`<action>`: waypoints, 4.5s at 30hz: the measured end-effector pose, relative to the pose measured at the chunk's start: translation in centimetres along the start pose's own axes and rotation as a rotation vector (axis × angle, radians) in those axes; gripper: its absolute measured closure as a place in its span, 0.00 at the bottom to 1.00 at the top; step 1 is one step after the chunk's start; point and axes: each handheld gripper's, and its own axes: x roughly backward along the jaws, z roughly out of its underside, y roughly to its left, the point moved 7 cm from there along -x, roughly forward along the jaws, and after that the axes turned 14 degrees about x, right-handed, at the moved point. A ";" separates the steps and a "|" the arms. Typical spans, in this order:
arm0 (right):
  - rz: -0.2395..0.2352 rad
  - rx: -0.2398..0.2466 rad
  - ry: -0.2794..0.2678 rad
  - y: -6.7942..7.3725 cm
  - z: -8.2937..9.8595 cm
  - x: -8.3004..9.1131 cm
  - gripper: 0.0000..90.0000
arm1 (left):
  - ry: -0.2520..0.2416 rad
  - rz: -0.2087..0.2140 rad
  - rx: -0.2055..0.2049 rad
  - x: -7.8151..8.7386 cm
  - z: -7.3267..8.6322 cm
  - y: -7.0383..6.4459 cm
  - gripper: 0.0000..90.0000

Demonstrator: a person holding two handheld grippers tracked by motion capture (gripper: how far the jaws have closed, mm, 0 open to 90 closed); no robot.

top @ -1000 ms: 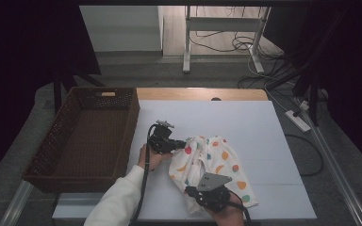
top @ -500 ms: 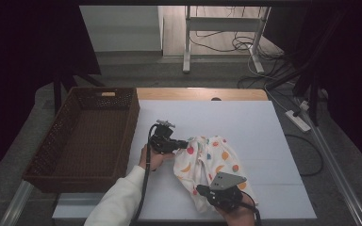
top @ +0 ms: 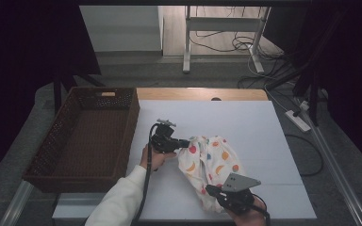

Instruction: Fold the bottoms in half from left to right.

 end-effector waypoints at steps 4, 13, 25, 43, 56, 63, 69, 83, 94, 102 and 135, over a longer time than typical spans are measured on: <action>0.020 -0.008 -0.012 -0.3 0.2 0.8 0.96 | 0.000 0.003 -0.001 -0.2 -0.1 -0.3 0.96; 0.050 -0.035 -0.024 -1.1 0.7 2.1 0.96 | 0.000 0.007 -0.002 -0.4 -0.3 -0.7 0.96; 0.083 -0.064 -0.016 -2.0 1.5 3.1 0.96 | -0.005 0.008 -0.003 -0.4 -0.4 -1.0 0.96; 0.135 -0.119 -0.016 -3.6 3.0 5.0 0.96 | -0.008 0.022 -0.002 -1.4 -1.1 -2.1 0.96; 0.171 -0.161 -0.001 -4.7 4.7 6.3 0.96 | -0.025 0.029 0.034 -2.3 -1.5 -2.3 0.95; 0.172 -0.181 0.018 -5.0 5.6 6.4 0.96 | -0.020 0.026 0.030 -2.9 -1.7 -2.6 0.95; 0.171 -0.200 0.037 -5.4 6.4 6.4 0.96 | -0.015 0.022 0.032 -3.3 -1.8 -2.7 0.95; 0.177 -0.222 0.050 -5.7 7.1 6.9 0.96 | 0.005 0.016 0.032 -4.8 -2.1 -2.9 0.94; 0.177 -0.234 0.062 -5.8 7.7 7.2 0.96 | 0.012 0.006 0.040 -5.7 -2.5 -2.9 0.92; 0.185 -0.237 0.076 -6.0 8.1 7.4 0.96 | 0.014 0.007 0.039 -6.6 -2.9 -3.1 0.91; 0.241 -0.256 0.146 -6.1 9.8 7.3 0.64 | 0.006 -0.003 -0.109 -5.8 -3.4 -5.3 0.30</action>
